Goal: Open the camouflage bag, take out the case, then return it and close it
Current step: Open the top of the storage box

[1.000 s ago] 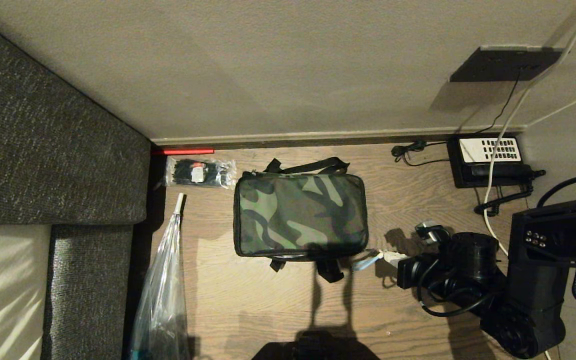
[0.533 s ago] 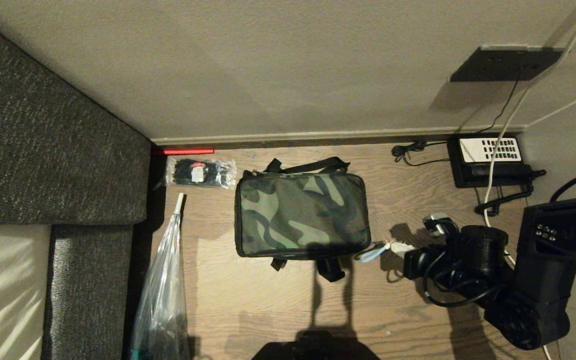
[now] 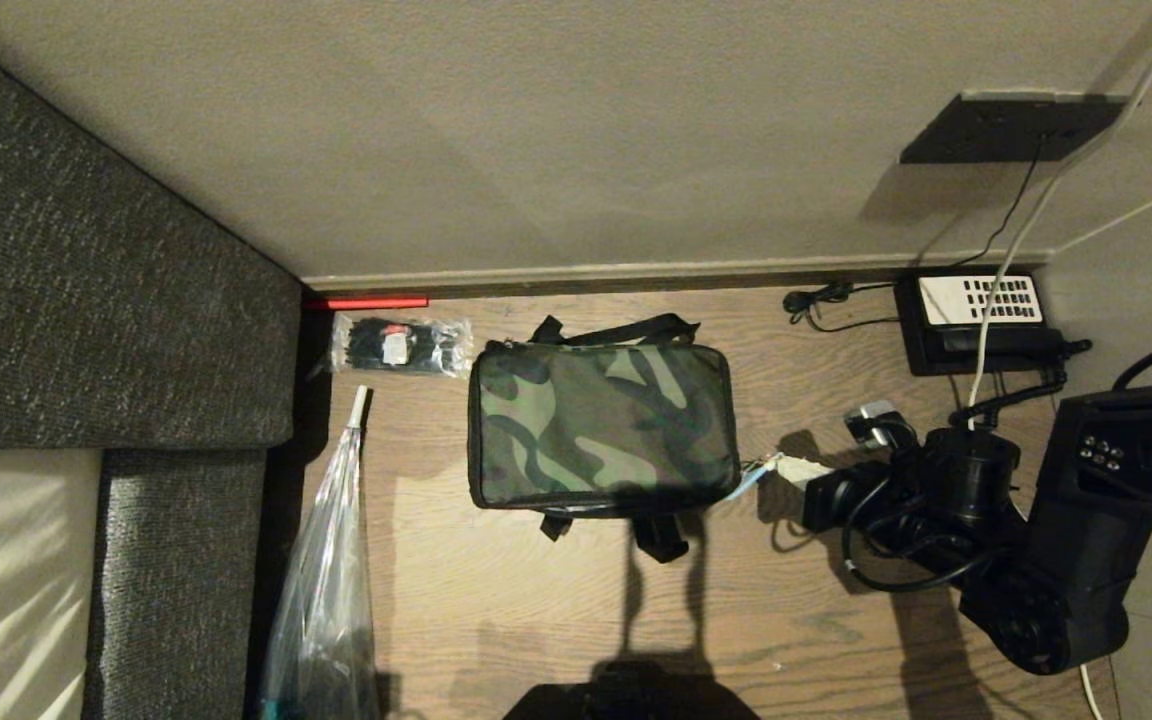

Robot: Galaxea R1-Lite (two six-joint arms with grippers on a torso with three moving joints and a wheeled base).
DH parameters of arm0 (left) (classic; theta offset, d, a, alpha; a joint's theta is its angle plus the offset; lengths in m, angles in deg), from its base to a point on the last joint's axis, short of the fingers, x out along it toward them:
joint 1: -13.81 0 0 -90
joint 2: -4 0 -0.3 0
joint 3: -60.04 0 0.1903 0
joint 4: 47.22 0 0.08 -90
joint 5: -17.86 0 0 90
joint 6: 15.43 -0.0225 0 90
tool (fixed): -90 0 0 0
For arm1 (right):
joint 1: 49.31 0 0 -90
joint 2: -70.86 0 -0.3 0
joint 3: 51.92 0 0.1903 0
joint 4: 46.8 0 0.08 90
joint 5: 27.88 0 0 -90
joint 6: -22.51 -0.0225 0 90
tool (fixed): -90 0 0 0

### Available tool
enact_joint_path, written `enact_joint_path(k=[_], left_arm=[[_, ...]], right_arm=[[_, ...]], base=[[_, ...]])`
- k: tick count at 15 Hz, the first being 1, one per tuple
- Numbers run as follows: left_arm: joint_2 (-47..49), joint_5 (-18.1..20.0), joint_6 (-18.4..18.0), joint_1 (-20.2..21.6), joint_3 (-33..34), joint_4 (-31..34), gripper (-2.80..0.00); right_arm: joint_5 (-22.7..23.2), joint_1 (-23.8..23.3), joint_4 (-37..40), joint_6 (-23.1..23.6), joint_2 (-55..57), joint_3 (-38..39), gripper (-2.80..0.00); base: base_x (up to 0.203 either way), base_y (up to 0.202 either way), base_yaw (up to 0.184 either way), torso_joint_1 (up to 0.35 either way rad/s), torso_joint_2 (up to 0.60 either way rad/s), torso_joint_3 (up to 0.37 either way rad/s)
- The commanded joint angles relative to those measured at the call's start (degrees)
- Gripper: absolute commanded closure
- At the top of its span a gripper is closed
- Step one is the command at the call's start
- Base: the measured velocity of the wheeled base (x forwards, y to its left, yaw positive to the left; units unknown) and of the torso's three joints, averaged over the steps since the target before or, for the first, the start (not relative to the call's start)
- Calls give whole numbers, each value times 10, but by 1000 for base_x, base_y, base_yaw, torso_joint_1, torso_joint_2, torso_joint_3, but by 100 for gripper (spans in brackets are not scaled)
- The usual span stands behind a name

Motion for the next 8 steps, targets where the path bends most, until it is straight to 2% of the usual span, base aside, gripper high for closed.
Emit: enact_joint_path(k=[1, 8], left_arm=[[-1, 0, 0, 0, 2, 0, 0], [-1, 0, 0, 0, 2, 0, 0]], right_arm=[[18, 0, -4, 3, 2, -7, 0], [22, 0, 1, 1, 17, -104, 0]], base=[[0, 0, 0, 0, 0, 0], [0, 0, 0, 0, 0, 0]])
